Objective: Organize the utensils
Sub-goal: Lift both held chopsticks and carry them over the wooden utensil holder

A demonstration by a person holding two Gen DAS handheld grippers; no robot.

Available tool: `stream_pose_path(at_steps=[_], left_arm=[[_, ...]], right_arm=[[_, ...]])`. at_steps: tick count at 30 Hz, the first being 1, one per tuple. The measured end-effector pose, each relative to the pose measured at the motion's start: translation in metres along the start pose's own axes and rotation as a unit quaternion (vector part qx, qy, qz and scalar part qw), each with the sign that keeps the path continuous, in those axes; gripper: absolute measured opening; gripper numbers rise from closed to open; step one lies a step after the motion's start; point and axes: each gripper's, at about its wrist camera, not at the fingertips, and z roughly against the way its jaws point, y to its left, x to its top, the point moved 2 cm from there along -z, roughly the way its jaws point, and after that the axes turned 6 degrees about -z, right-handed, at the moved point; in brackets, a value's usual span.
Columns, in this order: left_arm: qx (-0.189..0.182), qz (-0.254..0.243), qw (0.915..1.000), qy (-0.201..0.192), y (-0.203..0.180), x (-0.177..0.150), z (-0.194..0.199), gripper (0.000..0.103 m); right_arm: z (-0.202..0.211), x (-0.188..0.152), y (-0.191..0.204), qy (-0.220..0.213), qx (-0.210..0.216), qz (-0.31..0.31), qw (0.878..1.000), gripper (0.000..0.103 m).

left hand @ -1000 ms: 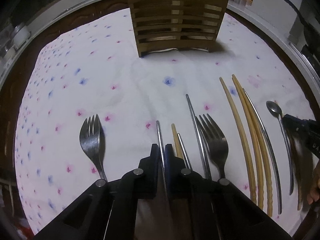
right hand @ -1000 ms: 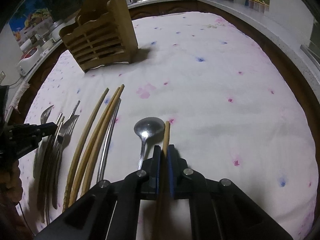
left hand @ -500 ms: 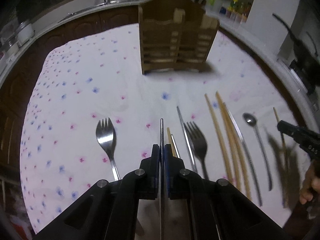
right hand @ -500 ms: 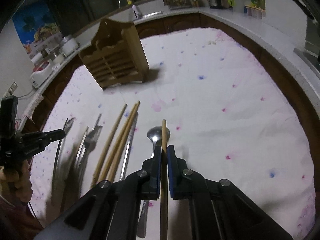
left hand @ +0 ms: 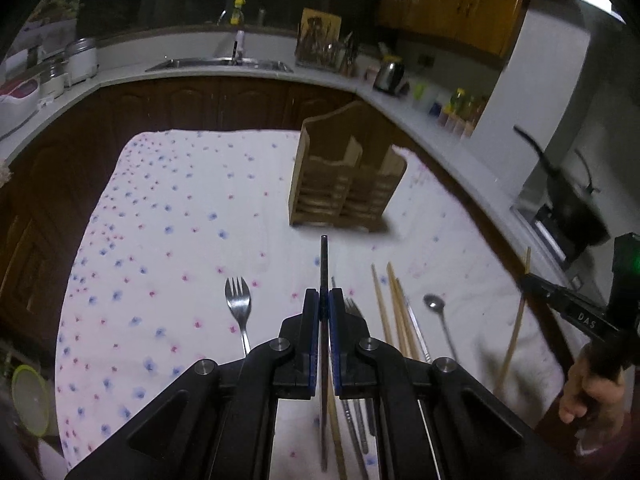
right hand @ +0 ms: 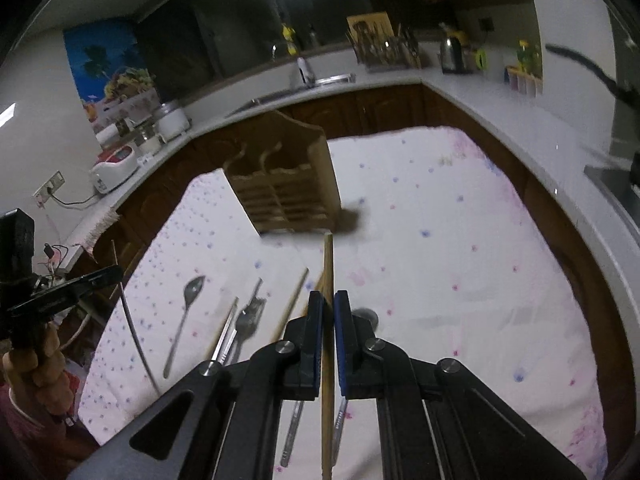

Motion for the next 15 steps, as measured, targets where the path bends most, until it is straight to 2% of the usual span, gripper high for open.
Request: stream_pose_path(at_steps=[6, 15], left_arm=[[-0.011, 0.01, 0.9993, -0.033, 0.004, -0.003, 0.03, 0.003], [0.002, 0.022, 0.9963, -0.084, 0.009, 0.02, 0.049, 0.003]], right_arm=[[0.023, 0.015, 0.015, -0.034, 0.01, 0.012, 0.999, 0.006], [0.043, 0.044, 0.03, -0.088, 0.023, 0.018, 0.996, 0.006]])
